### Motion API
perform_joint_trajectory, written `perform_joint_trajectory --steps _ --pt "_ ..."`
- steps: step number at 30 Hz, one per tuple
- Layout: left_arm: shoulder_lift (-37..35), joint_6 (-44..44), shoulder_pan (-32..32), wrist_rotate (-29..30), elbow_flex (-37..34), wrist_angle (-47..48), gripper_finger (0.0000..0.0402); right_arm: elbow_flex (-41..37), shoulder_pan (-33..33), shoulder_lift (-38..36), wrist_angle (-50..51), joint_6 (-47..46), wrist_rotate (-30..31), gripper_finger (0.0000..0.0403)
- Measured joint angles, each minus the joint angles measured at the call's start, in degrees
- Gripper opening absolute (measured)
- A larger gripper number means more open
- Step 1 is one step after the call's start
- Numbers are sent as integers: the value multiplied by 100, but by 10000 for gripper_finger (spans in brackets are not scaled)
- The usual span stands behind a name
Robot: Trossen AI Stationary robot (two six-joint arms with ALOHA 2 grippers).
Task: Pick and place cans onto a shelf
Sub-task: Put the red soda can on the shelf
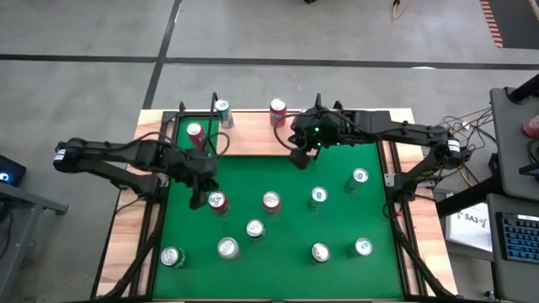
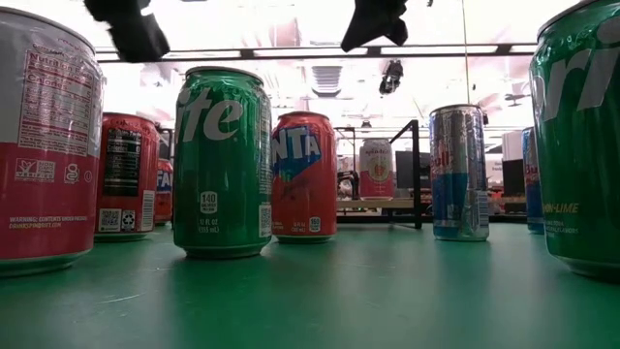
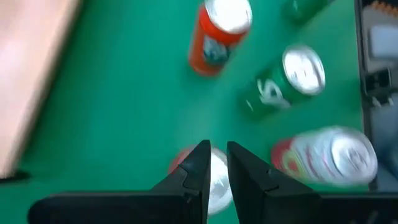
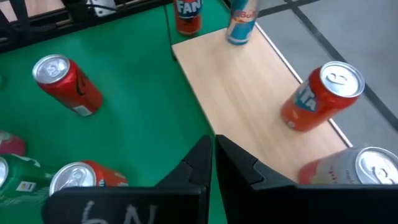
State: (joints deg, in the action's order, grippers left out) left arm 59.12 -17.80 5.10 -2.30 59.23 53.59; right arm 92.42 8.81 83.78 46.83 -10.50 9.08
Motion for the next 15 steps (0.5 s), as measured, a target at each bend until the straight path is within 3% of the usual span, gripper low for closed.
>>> perform_joint_trajectory --steps 15 --pt "548 -402 611 -469 -1 345 52 4 -32 78 -80 -4 1 12"
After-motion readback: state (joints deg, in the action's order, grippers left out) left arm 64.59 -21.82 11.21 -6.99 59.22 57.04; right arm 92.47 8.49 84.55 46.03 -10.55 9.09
